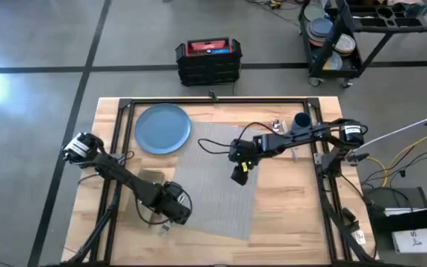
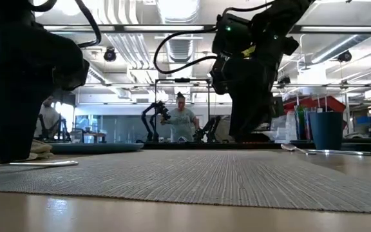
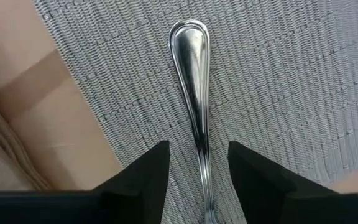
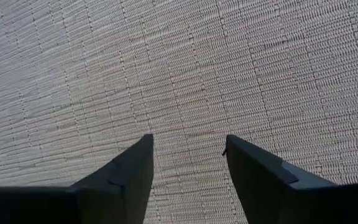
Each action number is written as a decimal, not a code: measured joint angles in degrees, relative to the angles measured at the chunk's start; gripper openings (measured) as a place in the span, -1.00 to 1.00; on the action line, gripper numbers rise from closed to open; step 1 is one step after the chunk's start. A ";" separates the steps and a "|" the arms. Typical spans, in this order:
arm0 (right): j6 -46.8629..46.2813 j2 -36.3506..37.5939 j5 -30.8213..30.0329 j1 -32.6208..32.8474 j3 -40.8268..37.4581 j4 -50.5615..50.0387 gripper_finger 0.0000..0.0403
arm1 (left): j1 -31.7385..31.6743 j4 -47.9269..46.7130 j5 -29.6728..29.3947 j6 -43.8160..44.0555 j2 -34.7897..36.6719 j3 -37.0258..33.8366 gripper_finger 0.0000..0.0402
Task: Set table place
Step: Put the silver fork on the brown table napkin
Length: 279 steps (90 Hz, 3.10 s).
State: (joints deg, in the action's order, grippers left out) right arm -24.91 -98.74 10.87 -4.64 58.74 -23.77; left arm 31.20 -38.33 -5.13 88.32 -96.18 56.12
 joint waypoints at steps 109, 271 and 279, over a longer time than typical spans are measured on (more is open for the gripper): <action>3.25 1.57 -0.47 -0.26 -0.64 0.39 -0.60 | -0.02 5.41 3.76 -11.85 2.15 -0.67 -1.00; 9.15 7.50 -3.39 -3.54 -5.27 -3.85 -0.31 | 7.80 11.13 1.51 -22.65 -10.10 5.96 -0.50; 9.40 7.50 -3.39 -3.54 -5.27 -3.85 -0.33 | 7.78 10.87 1.44 -22.36 -10.15 5.89 -0.60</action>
State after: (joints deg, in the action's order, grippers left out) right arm -15.51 -91.24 7.49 -8.19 53.47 -27.62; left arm 38.98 -27.46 -3.69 65.96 -106.33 62.01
